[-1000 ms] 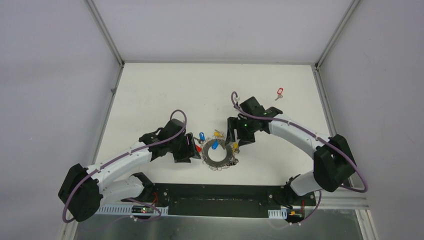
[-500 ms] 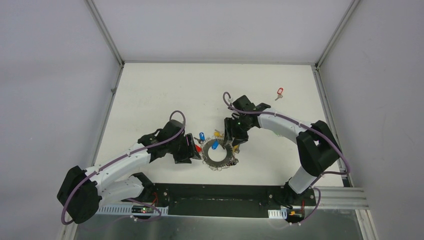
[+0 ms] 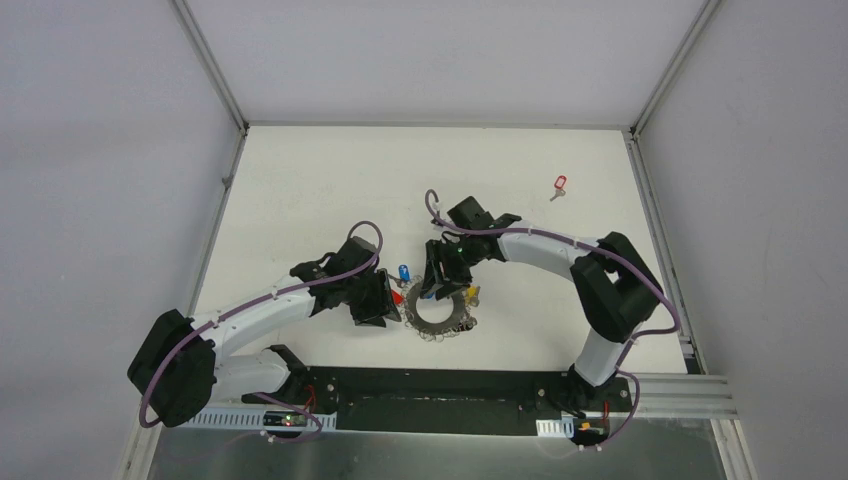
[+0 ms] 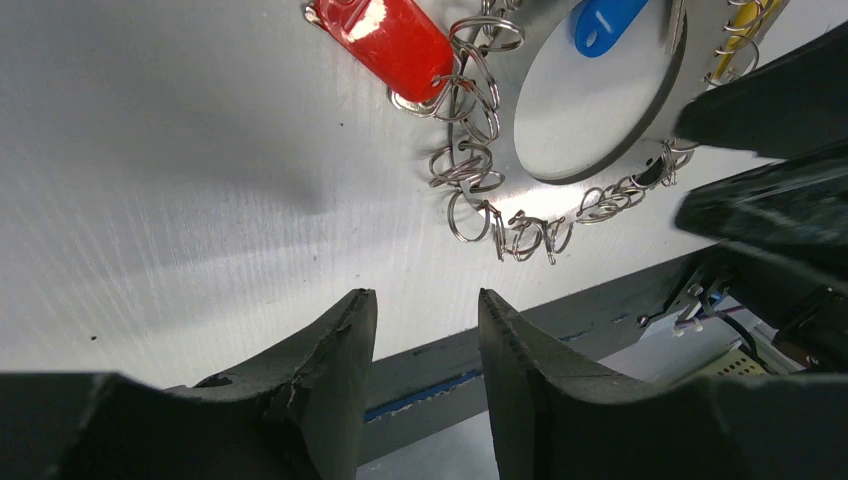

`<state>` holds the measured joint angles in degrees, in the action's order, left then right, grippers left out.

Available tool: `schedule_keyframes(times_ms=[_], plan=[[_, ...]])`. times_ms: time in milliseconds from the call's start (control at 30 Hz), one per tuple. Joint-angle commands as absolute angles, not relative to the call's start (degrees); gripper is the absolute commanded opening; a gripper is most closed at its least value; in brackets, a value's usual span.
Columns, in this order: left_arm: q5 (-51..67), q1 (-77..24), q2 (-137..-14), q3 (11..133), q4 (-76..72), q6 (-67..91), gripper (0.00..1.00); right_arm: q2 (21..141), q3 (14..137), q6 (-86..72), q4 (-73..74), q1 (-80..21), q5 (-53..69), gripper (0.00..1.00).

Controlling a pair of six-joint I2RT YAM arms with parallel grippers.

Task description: Put the keys on the keyring

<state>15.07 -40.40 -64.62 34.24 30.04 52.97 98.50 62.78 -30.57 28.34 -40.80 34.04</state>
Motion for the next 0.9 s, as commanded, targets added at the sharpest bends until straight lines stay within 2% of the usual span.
schedule_keyframes(times_ms=[0, 200, 433, 867], plan=[[16.57, -39.93, -66.4, 36.54, 26.98, 51.95, 0.43, 103.0, 64.99, -32.97, 22.74, -44.16, 38.69, 0.51], [19.46, -37.63, -64.56, 33.95, 25.03, 53.27, 0.43, 108.64, 69.09, -32.74, 21.54, -47.77, 38.81, 0.47], [26.62, -32.24, -57.55, 27.6, 20.08, 55.5, 0.43, 111.77, 71.67, -30.23, 24.02, -48.82, 36.92, 0.39], [28.21, -30.85, -53.6, 25.0, 19.0, 56.67, 0.43, 113.21, 71.87, -29.31, 23.91, -50.43, 37.11, 0.3]])
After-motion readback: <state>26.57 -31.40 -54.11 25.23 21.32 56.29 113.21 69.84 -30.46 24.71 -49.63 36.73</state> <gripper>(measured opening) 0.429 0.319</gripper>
